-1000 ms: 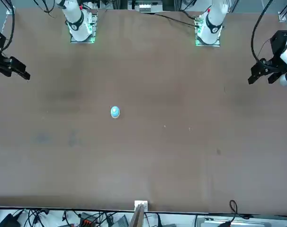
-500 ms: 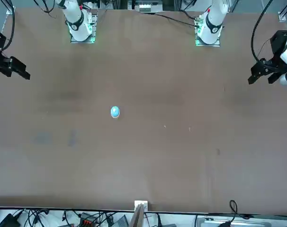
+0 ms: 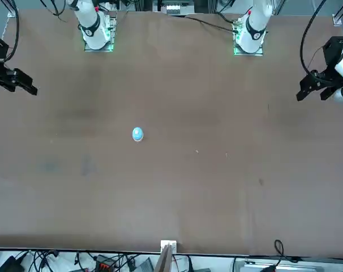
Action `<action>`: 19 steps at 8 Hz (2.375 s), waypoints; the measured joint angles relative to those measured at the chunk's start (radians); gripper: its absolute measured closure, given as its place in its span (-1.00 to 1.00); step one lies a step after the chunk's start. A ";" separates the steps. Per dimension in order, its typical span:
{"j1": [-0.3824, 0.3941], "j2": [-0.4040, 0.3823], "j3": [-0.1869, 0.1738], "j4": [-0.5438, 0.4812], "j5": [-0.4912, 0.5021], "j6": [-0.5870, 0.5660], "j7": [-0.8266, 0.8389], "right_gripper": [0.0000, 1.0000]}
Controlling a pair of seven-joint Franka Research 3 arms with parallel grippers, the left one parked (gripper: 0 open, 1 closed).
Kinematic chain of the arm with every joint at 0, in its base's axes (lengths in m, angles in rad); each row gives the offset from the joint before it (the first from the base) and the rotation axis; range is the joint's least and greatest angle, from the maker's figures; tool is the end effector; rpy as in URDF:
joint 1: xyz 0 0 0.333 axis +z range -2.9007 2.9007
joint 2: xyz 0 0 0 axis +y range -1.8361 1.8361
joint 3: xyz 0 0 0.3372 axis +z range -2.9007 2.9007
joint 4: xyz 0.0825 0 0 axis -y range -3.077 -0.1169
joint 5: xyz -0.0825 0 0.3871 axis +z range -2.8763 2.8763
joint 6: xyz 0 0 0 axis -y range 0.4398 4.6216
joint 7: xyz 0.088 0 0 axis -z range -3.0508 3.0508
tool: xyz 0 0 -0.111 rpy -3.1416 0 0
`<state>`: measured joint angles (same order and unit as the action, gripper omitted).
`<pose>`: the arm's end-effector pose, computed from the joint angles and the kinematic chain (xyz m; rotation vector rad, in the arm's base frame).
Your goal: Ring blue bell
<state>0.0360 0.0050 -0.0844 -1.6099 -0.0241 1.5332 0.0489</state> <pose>0.5524 -0.0294 0.6174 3.1108 -0.1514 -0.1273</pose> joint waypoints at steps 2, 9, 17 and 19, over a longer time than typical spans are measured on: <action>-0.002 0.000 -0.001 0.000 0.000 -0.001 0.000 -1.00; -0.002 0.045 0.001 -0.002 0.000 -0.003 0.000 -0.13; 0.204 0.140 0.018 -0.014 0.081 0.032 0.098 0.97; 0.291 0.216 0.019 -0.024 0.115 0.140 0.202 0.97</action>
<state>0.3267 0.2214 -0.0651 -1.6334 0.0908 1.6728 0.2513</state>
